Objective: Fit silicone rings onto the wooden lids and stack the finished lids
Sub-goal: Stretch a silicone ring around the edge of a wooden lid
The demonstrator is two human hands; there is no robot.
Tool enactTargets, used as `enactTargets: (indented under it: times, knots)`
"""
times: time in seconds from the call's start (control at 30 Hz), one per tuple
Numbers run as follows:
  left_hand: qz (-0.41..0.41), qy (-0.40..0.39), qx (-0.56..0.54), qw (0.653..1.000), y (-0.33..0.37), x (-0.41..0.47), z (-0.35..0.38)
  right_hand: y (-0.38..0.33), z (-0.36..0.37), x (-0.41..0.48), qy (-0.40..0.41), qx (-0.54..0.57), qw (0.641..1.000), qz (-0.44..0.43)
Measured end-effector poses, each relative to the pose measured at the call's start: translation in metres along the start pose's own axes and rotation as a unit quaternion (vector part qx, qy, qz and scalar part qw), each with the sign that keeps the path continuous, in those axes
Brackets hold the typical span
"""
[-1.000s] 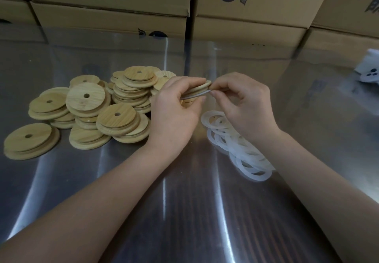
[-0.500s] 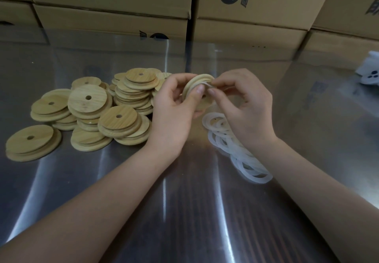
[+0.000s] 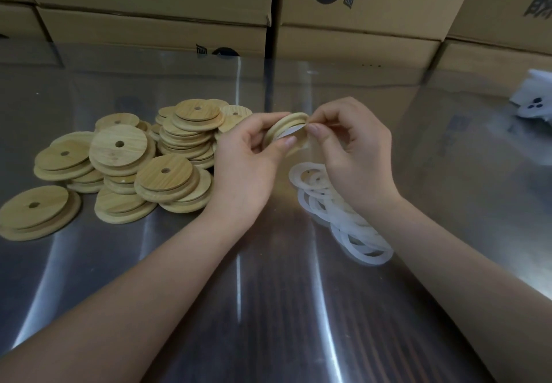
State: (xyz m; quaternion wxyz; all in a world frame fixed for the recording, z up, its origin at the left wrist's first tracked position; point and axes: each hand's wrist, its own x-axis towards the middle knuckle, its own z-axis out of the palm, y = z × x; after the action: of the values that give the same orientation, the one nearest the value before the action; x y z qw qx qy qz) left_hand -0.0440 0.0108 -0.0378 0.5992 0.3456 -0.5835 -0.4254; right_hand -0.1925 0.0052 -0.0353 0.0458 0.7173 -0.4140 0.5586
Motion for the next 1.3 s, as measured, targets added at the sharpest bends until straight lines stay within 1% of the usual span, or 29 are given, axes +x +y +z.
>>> enactTargets:
  times: [0.17,0.33,0.6,0.83,0.93,1.07,1.2,1.3]
  knots:
    - [0.019,0.002,0.03,0.999,-0.0007,0.001,-0.0001,0.0007,-0.0009,0.0002,-0.005,0.026,0.999,0.045]
    - [0.036,0.001,0.045,0.998,-0.0014,0.0015,-0.0014,-0.0008,-0.0014,0.0012,-0.011,0.044,0.997,0.069]
    - [0.033,-0.004,0.027,0.999,-0.0035,0.0013,-0.0016,-0.0028,-0.0052,0.0043,-0.019,0.037,0.997,0.069]
    - [0.033,-0.009,0.062,0.997,-0.0026,-0.0003,-0.0019,-0.0016,-0.0048,0.004,-0.046,0.034,0.997,0.059]
    - [0.017,-0.004,0.046,0.999,-0.0015,0.0,-0.0024,-0.0033,-0.004,0.0031,-0.048,0.034,0.998,0.034]
    - [-0.026,0.003,0.009,1.0,-0.0029,-0.0005,-0.0014,-0.0039,-0.0025,0.002,-0.041,0.03,0.999,0.013]
    - [-0.084,0.019,-0.061,0.994,-0.0037,-0.0003,-0.0002,-0.0022,-0.0009,-0.0004,-0.038,0.018,0.999,0.007]
    - [-0.109,0.014,-0.11,0.988,-0.002,0.0003,-0.0003,-0.0005,-0.0004,-0.0008,-0.026,0.014,0.999,0.011]
